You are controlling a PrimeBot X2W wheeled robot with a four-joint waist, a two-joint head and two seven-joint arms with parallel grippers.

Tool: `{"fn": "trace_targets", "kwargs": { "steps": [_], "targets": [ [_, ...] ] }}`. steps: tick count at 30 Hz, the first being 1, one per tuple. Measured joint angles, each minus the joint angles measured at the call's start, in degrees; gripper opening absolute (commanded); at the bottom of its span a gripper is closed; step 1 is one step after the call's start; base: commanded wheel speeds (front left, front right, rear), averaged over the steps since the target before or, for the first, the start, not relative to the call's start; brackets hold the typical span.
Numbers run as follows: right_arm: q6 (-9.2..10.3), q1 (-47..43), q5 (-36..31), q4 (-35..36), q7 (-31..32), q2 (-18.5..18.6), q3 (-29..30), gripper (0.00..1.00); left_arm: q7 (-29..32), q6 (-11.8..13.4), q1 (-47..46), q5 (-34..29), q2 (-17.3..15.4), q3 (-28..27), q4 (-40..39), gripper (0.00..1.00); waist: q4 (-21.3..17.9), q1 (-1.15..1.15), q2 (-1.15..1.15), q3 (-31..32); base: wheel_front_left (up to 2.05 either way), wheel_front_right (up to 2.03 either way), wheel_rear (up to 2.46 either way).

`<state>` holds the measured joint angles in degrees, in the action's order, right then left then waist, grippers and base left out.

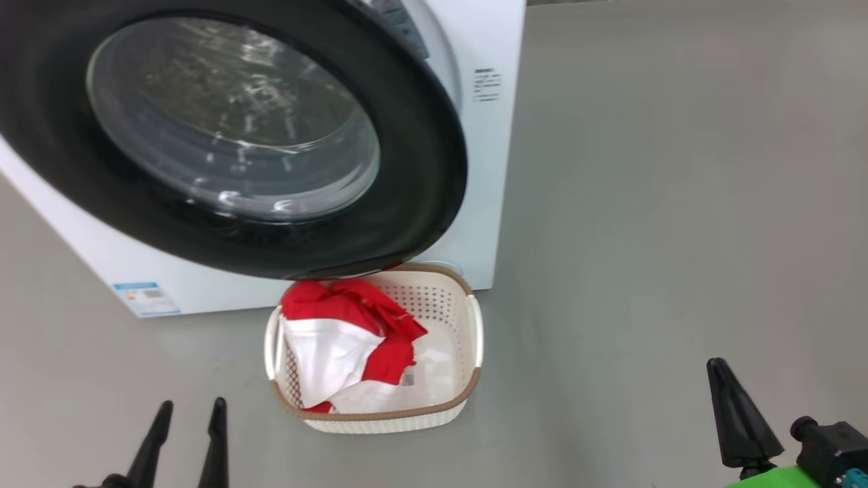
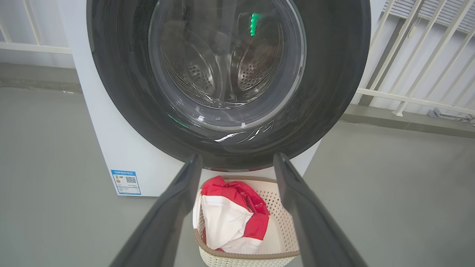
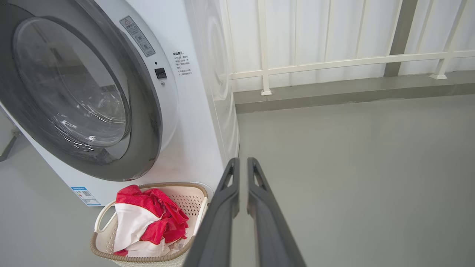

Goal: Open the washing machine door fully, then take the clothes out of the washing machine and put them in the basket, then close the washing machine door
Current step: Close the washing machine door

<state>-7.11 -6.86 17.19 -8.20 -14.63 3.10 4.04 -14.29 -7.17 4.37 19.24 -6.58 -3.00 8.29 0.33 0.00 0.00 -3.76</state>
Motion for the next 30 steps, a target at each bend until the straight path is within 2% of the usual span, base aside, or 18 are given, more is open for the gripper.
{"fn": "trace_targets", "kwargs": {
  "steps": [9, 15, 30],
  "targets": [
    [0.0, 4.11, 0.05, -0.8, 0.0, 0.4, -3.86, 0.0, 0.0, 0.0, -2.58, 0.41, 1.01, 2.33, 1.27, 1.0, 4.57, 0.0, 0.0, -1.25, 0.0, 0.0, 0.0],
    [0.0, 11.59, 0.04, -2.58, 0.0, 1.0, -7.3, 0.0, -0.01, 0.0, -5.34, 1.01, 2.19, 4.91, 1.68, 1.0, 7.77, 0.0, 0.0, -3.67, 0.0, 0.0, 0.0],
    [0.0, 31.92, -0.15, -6.75, -0.01, 3.43, -12.38, 0.0, -0.01, 0.0, -12.64, 3.1, 3.91, 7.14, 2.15, 1.0, 14.22, 0.0, 0.0, -12.9, 0.0, 0.0, 0.0]
  ]
}}
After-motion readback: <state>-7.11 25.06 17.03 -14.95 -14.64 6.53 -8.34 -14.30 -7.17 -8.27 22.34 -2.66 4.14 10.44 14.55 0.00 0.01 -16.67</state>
